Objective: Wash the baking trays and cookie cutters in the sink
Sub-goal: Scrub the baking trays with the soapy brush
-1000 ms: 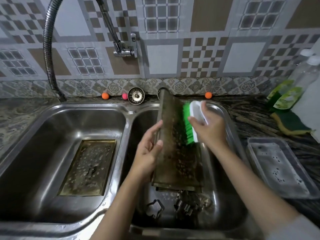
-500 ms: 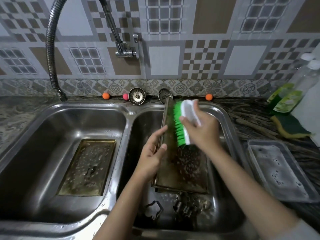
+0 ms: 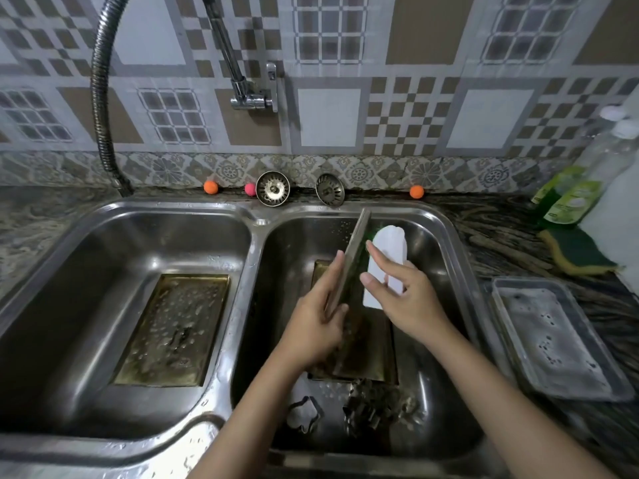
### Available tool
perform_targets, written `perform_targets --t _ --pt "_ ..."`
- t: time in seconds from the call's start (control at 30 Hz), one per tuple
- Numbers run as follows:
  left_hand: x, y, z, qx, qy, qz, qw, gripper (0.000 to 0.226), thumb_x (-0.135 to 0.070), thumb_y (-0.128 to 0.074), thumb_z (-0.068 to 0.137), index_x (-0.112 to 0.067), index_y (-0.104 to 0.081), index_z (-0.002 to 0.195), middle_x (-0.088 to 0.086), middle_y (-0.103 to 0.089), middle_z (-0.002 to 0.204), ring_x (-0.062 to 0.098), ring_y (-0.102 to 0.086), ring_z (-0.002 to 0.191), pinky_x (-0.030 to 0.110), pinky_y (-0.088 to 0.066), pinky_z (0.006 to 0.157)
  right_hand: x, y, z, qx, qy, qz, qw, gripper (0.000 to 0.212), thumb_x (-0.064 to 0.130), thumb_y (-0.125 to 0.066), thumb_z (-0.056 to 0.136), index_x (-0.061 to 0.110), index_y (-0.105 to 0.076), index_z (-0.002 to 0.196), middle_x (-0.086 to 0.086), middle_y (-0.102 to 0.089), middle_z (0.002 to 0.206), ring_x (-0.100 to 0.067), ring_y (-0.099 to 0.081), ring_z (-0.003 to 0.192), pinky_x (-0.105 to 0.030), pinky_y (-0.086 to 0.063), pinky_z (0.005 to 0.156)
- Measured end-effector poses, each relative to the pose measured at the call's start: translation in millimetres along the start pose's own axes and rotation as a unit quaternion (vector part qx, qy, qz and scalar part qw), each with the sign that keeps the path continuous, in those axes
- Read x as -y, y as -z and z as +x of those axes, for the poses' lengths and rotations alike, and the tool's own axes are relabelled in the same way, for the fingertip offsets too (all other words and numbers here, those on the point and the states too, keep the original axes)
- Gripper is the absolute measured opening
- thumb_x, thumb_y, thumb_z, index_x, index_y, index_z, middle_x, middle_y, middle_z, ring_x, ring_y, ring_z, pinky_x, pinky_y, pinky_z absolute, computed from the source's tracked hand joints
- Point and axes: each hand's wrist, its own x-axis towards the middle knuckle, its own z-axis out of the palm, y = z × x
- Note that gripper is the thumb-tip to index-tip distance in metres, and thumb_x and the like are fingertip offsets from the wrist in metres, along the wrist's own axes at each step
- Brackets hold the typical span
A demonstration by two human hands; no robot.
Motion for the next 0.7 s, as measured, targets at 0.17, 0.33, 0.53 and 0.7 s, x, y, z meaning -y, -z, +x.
perform_targets --t 0.17,0.33,0.53,0.7 --pt "-2.2 -5.0 -1.6 0.007 0.008 0.086 0.996 0.093 -0.006 -0.057 0.089 -0.043 0.005 0.148 0.002 -0.063 0.124 0.023 -0.062 0.102 0.032 -0.052 0.086 6.0 -5.1 10.6 0.014 -0.016 0.042 0.999 0.045 0.039 -0.066 0.085 0.054 -0.049 0.124 0.000 -0.055 0.132 0.022 -0.048 0.107 -0.004 -0.042 0.088" --pt "-2.2 -4.2 1.0 0.044 -0.014 0.203 0.978 0.101 -0.015 -0.058 0.089 -0.048 0.024 0.140 0.005 -0.068 0.105 0.023 -0.063 0.072 0.046 -0.052 0.066 5.9 -18.9 15.9 -0.075 -0.055 0.109 0.990 0.043 0.045 -0.080 0.068 0.056 -0.063 0.105 0.011 -0.067 0.120 -0.003 -0.058 0.116 -0.036 -0.048 0.102" --pt "14.5 -3.3 -0.7 0.005 0.020 -0.007 1.000 0.081 -0.054 -0.059 0.082 -0.044 -0.011 0.146 -0.016 -0.048 0.140 0.004 -0.050 0.126 0.028 -0.043 0.104 8.8 -20.3 14.0 -0.169 -0.124 0.164 0.964 0.046 0.015 -0.079 0.070 0.043 -0.069 0.105 0.006 -0.069 0.116 0.000 -0.062 0.102 -0.017 -0.049 0.089" --pt "35.3 22.2 -0.6 -0.063 0.174 -0.069 0.980 0.052 -0.035 -0.051 0.095 -0.027 -0.035 0.144 -0.005 -0.044 0.144 0.009 -0.042 0.129 0.031 -0.034 0.110 8.5 1.5 6.7 -0.140 -0.113 0.217 0.959 0.049 -0.001 -0.071 0.080 0.017 -0.063 0.126 0.003 -0.061 0.119 0.026 -0.044 0.086 0.004 -0.044 0.066"
